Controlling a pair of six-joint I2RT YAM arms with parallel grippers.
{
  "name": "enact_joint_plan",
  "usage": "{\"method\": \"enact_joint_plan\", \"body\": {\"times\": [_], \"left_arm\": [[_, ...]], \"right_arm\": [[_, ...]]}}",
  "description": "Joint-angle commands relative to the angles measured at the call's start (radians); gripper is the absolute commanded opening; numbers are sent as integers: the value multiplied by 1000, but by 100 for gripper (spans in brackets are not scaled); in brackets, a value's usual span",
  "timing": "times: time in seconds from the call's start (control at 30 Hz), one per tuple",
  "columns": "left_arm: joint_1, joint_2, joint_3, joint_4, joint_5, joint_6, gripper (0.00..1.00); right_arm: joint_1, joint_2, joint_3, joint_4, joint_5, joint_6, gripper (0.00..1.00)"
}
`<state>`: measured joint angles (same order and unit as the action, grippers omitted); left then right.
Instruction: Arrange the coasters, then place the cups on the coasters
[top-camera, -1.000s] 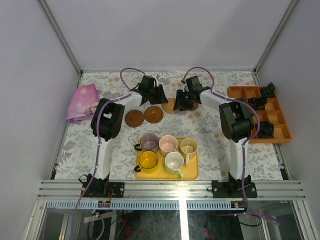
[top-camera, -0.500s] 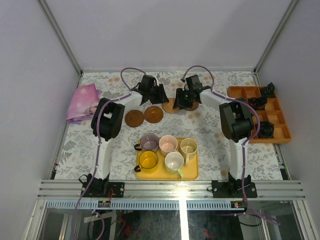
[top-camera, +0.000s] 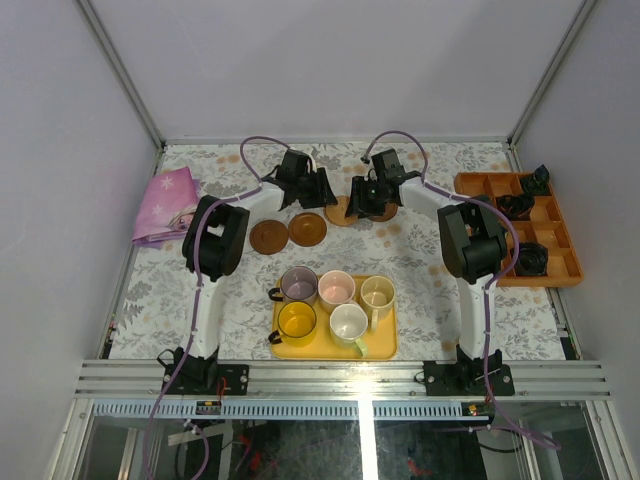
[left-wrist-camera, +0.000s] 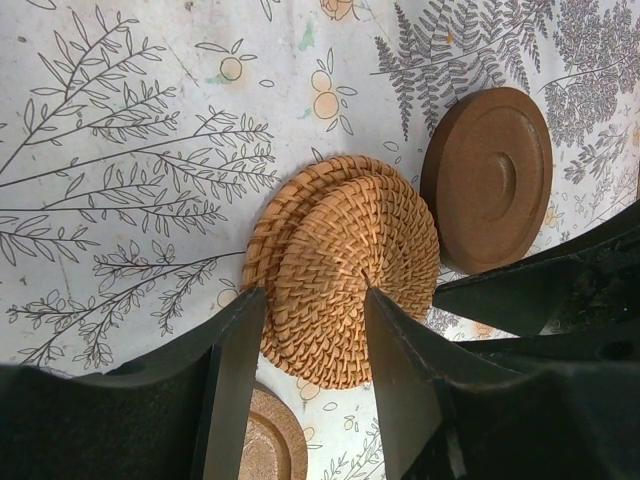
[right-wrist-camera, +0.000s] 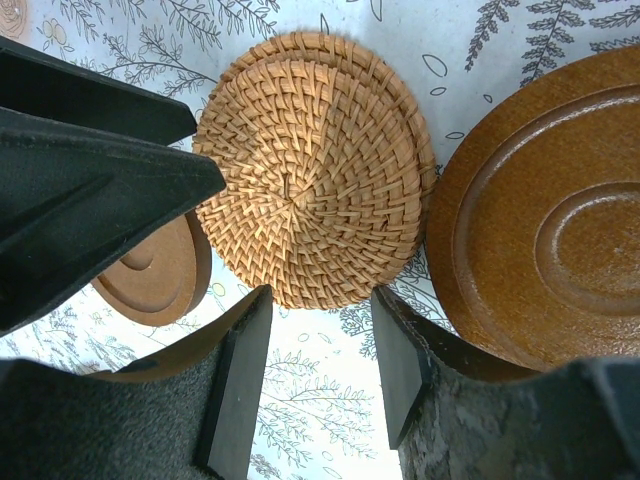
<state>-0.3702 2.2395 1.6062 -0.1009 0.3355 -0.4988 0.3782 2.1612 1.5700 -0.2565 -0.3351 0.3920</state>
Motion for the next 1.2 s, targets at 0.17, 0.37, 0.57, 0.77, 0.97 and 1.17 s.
{"method": "enact_joint_plan", "body": {"times": [0.17,0.37,0.57,0.77,0.97,1.17], "left_arm": [[4,28,10,29,8,-18,45],[4,40,18,35,40,-30,45],[4,36,9,45,62,-29,28],[4,43,6,53,103,-32,11],[4,32,-11,65,133,-30,0],[12,-61,-63,104,134,-33,0]], "right_arm": [[-4,8,33,7,-18,-18,52],[-4,13,36,6,-19,-20,51],[-4,22,36,6,-21,-19,52],[-5,29,36,7,-25,-21,52],[-4,29,32,8,-37,-21,51],[-4,-58,-14,26,-37,-38,51]]}}
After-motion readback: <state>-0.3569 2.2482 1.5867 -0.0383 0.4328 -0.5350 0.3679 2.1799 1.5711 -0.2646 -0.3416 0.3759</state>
